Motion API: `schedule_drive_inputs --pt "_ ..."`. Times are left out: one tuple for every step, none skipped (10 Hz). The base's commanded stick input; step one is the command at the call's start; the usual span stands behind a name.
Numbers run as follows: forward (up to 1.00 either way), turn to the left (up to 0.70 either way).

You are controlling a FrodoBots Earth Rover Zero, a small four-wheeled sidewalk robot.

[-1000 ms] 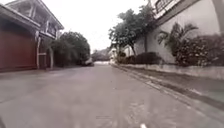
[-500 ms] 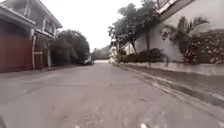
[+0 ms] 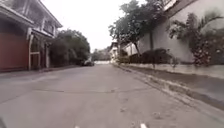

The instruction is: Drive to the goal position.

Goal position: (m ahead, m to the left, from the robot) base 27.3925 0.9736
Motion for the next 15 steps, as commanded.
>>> schedule_drive_inputs --pt "1.0 0.0" --pt "1.0 0.0" --pt "1.0 0.0" --pt "1.0 0.0" --pt "1.0 0.0" --pt "1.0 0.0" --pt "1.0 0.0" --pt "1.0 0.0" --pt "1.0 0.0" --pt "1.0 -0.04" --pt "1.0 -0.27" --pt "1.0 -0.27" --pt "1.0 -0.02" --pt "1.0 0.0" --pt "1.0 0.0"
